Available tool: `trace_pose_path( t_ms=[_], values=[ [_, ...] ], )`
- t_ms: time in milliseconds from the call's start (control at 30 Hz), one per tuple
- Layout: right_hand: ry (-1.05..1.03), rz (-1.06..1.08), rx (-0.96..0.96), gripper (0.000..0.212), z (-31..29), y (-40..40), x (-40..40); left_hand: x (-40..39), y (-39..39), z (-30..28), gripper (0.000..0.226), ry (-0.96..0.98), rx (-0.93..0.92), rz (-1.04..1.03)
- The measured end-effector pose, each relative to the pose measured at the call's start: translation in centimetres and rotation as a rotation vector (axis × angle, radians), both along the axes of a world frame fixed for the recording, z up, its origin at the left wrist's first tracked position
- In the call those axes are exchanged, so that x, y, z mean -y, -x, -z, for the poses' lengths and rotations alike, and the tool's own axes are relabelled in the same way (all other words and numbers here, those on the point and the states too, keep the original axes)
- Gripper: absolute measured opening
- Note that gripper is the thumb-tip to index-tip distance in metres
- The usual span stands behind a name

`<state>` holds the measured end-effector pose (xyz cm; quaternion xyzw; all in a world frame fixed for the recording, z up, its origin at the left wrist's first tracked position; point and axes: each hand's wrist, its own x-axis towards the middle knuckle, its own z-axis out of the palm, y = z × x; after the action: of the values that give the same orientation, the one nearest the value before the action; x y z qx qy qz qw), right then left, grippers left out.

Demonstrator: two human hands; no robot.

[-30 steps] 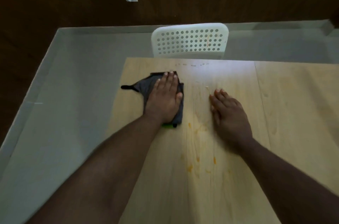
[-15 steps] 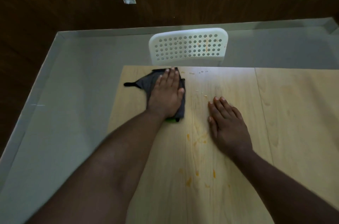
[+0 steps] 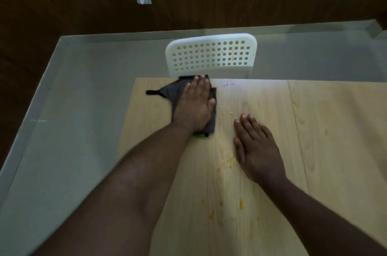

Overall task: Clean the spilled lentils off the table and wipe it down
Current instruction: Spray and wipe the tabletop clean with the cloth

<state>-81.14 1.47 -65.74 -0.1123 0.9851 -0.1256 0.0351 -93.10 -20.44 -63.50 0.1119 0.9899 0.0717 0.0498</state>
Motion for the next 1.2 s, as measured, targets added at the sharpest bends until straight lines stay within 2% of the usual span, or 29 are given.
trace_pose_path(
  t_ms=[100,200,333,400,467,600,700,767,867,967,1100,1200],
  values=[
    [0.0,-0.001,0.002,0.059,-0.4,0.0,-0.1,-1.6,-5.9,-0.1,0.07,0.018,0.003,0.165],
    [-0.01,0.001,0.012,0.059,-0.6,0.2,0.0,2.0,-10.2,-0.3,0.069,0.005,0.056,0.233],
    [0.002,-0.001,0.011,0.059,-0.3,0.2,0.1,6.2,-7.0,0.0,0.069,0.053,0.022,0.071],
    [0.01,0.004,0.001,0.058,-0.3,0.1,0.1,5.2,-4.9,0.1,0.071,0.061,0.01,-0.037],
    [0.03,0.005,-0.006,0.057,-0.4,0.0,0.1,2.5,-5.2,0.3,0.072,0.035,0.005,-0.046],
    [0.108,0.006,-0.006,0.055,-1.0,-0.1,-0.1,-2.2,-13.5,0.5,0.07,0.008,-0.01,0.136],
    [0.136,0.01,0.003,0.055,-1.2,-0.4,-0.3,-0.3,-20.9,0.7,0.069,0.025,-0.006,0.216],
    [0.143,0.005,0.015,0.054,-1.6,-1.4,-0.4,2.9,-23.2,0.7,0.068,0.037,-0.007,0.187],
    [0.159,-0.014,0.04,0.054,-2.1,-4.1,-0.7,5.8,-21.7,0.5,0.069,0.074,-0.006,0.026],
    [0.132,-0.068,0.035,0.052,-1.9,-8.2,-1.7,2.5,-20.8,0.2,0.073,0.02,0.013,-0.1],
    [0.081,-0.096,0.009,0.051,-1.5,-12.0,-3.4,-2.6,-28.6,0.5,0.07,0.006,-0.022,0.081],
    [0.073,-0.101,0.034,0.055,-2.3,-13.6,-5.3,-0.6,-36.5,0.2,0.068,-0.005,-0.009,0.109]
  ],
)
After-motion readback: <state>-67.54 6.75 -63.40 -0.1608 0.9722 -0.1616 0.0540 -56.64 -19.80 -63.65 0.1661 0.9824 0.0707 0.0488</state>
